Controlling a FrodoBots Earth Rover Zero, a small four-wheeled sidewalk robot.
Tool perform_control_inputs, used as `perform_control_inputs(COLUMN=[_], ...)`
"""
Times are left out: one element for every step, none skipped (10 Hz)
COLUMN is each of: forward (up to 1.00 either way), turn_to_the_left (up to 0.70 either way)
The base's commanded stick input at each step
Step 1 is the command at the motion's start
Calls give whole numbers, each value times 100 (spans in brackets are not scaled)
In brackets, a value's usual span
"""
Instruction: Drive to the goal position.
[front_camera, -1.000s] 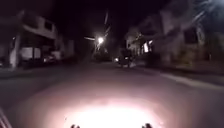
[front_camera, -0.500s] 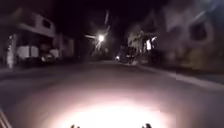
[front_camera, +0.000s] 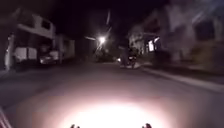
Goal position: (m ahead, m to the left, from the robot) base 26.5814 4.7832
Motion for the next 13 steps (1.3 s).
perform_control_inputs(forward=[85,85,85,85,85,85,85,85,85,85,85,85,85], turn_to_the_left=[0,0,0,0,0,0,0,0,0,0,0,0,0])
